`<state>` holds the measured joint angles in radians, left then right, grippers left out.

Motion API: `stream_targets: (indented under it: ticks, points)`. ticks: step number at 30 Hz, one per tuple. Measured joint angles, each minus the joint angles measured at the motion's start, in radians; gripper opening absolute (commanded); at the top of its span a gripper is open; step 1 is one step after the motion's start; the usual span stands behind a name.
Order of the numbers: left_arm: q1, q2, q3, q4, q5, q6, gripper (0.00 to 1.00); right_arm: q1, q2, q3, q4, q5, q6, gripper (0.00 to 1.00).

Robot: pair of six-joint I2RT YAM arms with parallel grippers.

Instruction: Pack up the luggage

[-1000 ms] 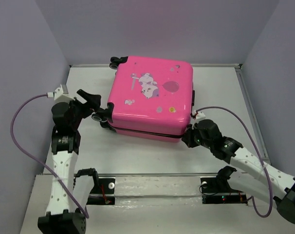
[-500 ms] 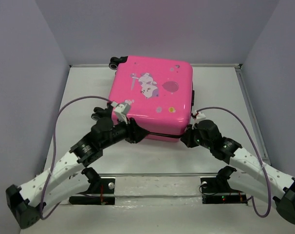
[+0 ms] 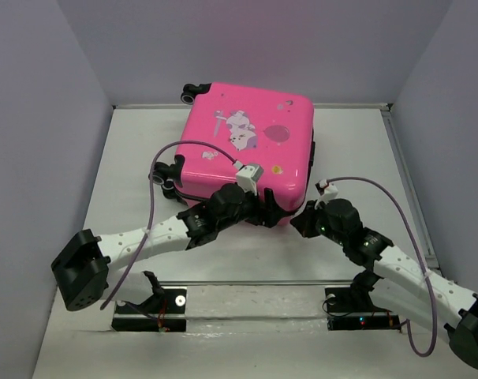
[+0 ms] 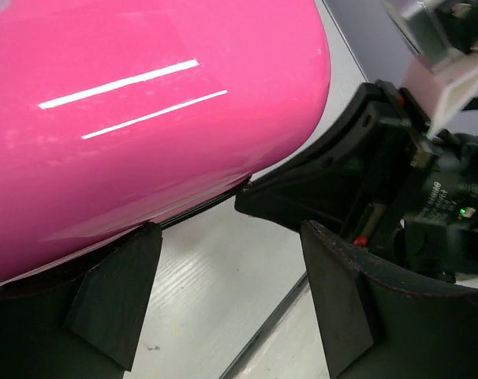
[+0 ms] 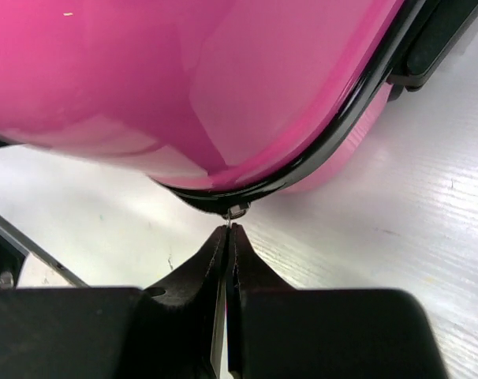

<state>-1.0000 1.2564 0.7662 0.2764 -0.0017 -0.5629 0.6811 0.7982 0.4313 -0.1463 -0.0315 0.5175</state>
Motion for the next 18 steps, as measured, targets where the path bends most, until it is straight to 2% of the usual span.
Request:
stream_targets:
  ticks: [6,8,13,18]
  points:
    - [-0.010,0.089,0.070,-0.002,-0.020,-0.011,0.83,0.053,-0.055,-0.048,0.084,0.051,0.034,0.07]
    - [-0.016,0.104,0.085,-0.004,-0.015,-0.015,0.83,0.114,-0.036,-0.050,0.112,0.107,0.042,0.07]
    - [-0.016,0.121,0.107,-0.031,-0.032,-0.028,0.82,0.293,0.113,-0.026,0.206,0.323,0.073,0.07]
    - [0.013,0.129,0.127,-0.067,-0.030,-0.038,0.80,0.379,0.212,-0.030,0.350,0.486,0.119,0.07]
